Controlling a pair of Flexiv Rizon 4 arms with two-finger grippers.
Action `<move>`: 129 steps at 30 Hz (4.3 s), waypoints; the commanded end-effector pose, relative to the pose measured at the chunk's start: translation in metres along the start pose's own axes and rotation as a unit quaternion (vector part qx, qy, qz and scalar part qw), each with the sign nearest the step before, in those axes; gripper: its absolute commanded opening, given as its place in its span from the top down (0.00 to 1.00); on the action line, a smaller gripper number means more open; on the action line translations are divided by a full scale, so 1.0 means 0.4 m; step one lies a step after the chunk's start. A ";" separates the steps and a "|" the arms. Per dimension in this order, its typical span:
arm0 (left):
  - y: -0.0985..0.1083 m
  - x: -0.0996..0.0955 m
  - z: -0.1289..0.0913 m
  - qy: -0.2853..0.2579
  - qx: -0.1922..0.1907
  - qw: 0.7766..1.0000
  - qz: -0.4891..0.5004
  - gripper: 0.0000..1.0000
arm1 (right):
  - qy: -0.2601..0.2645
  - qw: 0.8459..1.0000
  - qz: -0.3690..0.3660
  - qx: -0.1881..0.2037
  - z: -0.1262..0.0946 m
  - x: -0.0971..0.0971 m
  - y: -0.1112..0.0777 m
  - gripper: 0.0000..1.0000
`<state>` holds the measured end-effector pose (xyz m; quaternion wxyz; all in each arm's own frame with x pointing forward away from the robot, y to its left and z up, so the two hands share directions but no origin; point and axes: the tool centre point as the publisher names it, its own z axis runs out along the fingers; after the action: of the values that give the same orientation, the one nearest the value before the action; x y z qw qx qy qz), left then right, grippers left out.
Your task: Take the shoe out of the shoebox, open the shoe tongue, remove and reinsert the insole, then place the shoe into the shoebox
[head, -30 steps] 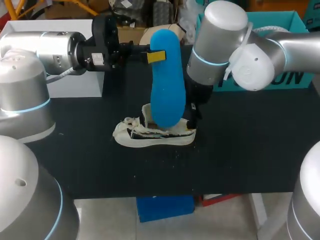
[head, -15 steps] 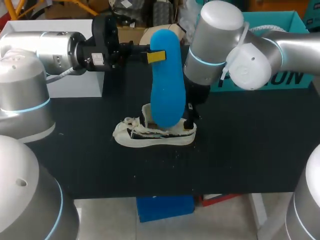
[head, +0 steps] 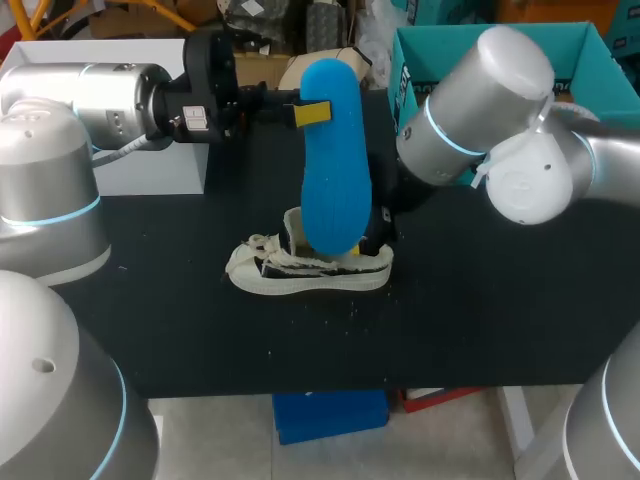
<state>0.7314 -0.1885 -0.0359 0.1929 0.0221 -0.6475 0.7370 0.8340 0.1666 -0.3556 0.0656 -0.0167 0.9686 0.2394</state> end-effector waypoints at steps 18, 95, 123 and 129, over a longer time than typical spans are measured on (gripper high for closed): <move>0.003 -0.001 0.002 0.000 0.000 1.000 0.000 1.00 | 0.014 0.971 -0.002 -0.239 0.061 0.024 -0.054 0.00; 0.003 -0.001 0.002 0.000 0.000 1.000 0.000 1.00 | 0.120 0.990 -0.014 0.080 0.052 -0.040 0.032 0.44; 0.003 -0.001 0.002 0.000 0.000 1.000 0.000 1.00 | 0.113 0.991 0.010 0.071 0.179 -0.012 0.055 0.46; 0.003 -0.001 0.002 0.000 0.000 1.000 0.000 1.00 | 0.119 0.990 0.011 0.071 0.204 -0.007 0.054 0.53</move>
<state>0.7314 -0.1886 -0.0359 0.1928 0.0220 -0.6474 0.7370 0.8426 0.2178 -0.4093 -0.0484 -0.0309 0.9843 0.1670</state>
